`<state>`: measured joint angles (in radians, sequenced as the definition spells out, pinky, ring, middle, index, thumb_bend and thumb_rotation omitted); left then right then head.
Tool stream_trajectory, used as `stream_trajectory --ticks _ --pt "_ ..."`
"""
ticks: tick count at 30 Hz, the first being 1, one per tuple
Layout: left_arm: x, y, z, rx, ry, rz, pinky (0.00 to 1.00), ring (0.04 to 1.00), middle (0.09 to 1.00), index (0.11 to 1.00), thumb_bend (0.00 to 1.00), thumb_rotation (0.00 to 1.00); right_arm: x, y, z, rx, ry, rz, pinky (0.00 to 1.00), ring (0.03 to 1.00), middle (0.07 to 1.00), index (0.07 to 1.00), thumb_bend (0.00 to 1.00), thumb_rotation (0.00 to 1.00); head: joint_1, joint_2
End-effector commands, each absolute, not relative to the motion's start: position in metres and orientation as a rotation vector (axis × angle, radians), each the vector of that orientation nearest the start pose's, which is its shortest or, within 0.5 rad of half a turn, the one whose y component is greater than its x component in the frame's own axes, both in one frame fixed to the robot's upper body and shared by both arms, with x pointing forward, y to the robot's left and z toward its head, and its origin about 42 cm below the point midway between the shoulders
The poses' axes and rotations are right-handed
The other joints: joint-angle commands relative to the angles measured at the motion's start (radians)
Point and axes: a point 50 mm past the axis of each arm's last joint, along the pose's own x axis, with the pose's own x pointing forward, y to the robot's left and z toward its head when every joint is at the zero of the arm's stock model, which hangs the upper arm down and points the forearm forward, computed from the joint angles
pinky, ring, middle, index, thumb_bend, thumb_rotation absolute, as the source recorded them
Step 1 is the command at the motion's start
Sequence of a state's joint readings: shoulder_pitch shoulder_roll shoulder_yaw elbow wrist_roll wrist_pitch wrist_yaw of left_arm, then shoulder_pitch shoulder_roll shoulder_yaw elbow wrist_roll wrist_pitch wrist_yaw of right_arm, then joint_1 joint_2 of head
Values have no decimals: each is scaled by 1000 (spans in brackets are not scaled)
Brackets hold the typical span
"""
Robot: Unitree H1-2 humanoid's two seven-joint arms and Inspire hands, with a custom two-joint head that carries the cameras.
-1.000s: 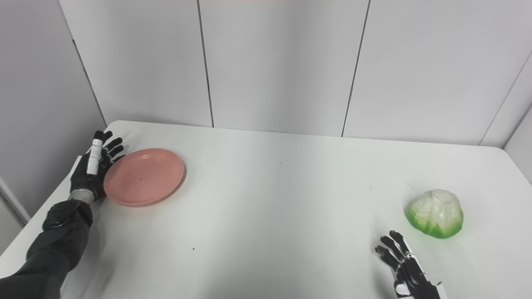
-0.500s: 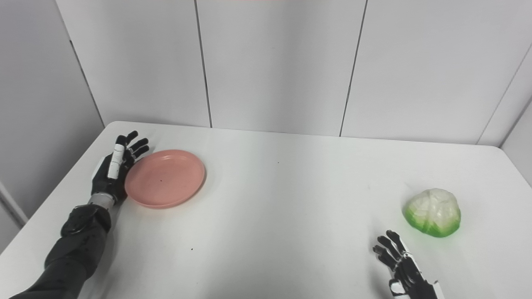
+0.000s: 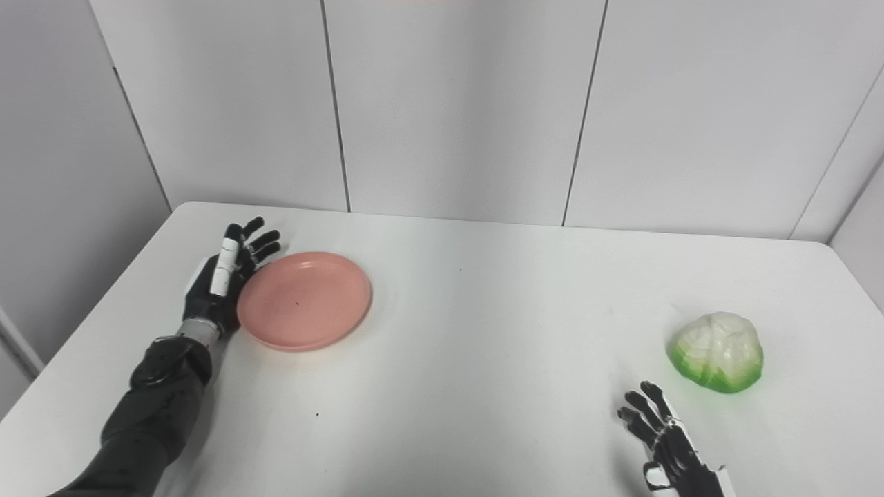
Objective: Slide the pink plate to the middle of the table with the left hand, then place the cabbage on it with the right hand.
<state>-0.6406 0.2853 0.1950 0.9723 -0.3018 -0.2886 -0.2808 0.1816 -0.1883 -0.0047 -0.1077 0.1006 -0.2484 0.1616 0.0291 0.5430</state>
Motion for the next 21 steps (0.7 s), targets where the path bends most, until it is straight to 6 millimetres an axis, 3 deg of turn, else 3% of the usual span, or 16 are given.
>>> stream_trajectory --ticks 1,15,21 --pt "472 324 127 -129 -47 -51 778 885 855 913 919 856 210 -266 85 -94 -52 158 891 853 888 930 884 914 1 1" --pt "462 274 118 -148 -13 -81 865 898 846 906 871 852 211 -260 89 -89 -56 165 896 858 888 929 880 909 -10 4" --pt "455 255 115 -153 -11 -115 855 907 845 911 870 852 211 -258 91 -90 -57 170 897 858 886 932 884 913 -26 13"
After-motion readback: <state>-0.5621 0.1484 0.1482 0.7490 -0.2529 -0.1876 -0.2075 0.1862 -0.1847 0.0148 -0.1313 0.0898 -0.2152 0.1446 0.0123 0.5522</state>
